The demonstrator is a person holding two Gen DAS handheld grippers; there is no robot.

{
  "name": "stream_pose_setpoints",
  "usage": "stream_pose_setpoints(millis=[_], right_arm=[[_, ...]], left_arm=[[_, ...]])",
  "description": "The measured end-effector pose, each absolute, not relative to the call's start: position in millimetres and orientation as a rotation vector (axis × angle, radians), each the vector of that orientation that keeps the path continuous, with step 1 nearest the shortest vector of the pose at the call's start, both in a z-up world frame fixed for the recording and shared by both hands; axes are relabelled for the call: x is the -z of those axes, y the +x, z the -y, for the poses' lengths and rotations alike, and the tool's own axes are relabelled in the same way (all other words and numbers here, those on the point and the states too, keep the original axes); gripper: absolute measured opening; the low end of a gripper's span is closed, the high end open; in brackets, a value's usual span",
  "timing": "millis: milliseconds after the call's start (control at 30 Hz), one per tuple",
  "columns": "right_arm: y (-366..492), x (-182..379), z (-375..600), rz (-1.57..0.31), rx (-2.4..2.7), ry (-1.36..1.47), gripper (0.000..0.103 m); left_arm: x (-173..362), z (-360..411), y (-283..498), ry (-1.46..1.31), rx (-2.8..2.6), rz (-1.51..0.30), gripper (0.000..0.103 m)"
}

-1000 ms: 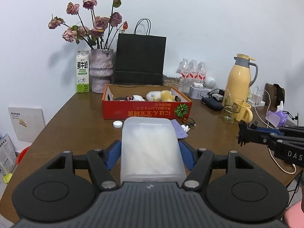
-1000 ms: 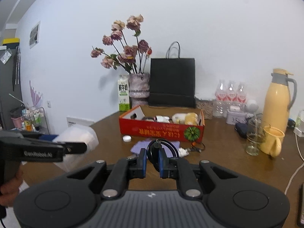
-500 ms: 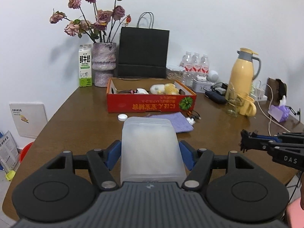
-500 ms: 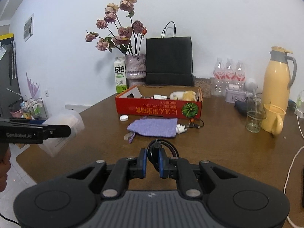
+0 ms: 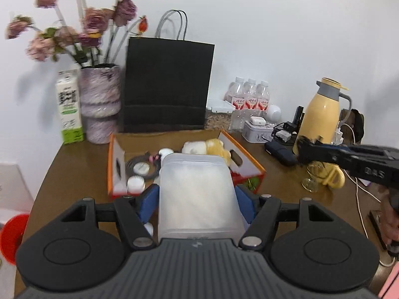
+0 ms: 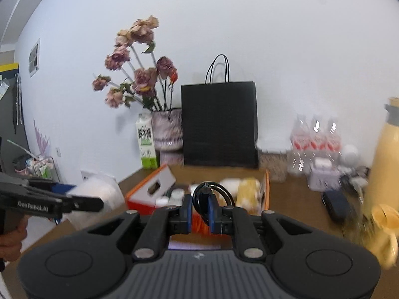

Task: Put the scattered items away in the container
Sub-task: 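Lower the clear box and cable into the box and open both grippers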

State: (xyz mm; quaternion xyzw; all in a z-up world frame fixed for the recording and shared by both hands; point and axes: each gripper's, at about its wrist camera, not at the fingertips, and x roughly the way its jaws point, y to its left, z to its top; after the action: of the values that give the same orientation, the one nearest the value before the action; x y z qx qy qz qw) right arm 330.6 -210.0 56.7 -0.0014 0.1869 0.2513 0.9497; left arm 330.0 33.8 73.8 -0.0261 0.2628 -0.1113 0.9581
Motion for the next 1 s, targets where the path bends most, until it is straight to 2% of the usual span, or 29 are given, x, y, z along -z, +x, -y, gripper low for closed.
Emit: stream_pose_setpoints(millis=[133,267,500,700,800,867,933,1000], right_arm=[[410.5,-63.1,186.5,-0.462,-0.506,-0.045,0.012],[487.7,-48.4,162.7,-0.615,-0.53,-0.023,0.012],[596.3,16.1,123.7,-0.906,-0.485,0.051,0.012],[621.9,53.8,107.9,-0.976,-0.417,0.021,0.013],[632.0,57.6,112.3,-1.012,-0.413,0.104,0.016],[639.6,60.3,115.1,-1.049,-0.433,0.144,0.02],[639.7,59.2,121.7,-1.057,-0.435,0.204,0.029],[635.9,50.9,126.0,-1.043,-0.446,0.234,0.032]], left_arm=[[-77.5,-33.4,401.1,-0.063,0.256,-0.616,0.068],[-59.2,-30.4,471.9,-0.082,0.237,-0.734,0.068],[-4.9,-36.1,563.6,-0.222,0.127,-0.908,0.068],[29.0,-40.1,594.7,-0.279,0.028,-0.979,0.069],[33.6,-45.5,594.9,-0.308,0.036,-1.004,0.072],[29.9,-49.5,592.2,-0.33,0.039,-1.015,0.075],[18.9,-52.5,586.4,-0.327,0.045,-0.999,0.076],[6.6,-53.6,579.0,-0.309,0.041,-0.968,0.082]])
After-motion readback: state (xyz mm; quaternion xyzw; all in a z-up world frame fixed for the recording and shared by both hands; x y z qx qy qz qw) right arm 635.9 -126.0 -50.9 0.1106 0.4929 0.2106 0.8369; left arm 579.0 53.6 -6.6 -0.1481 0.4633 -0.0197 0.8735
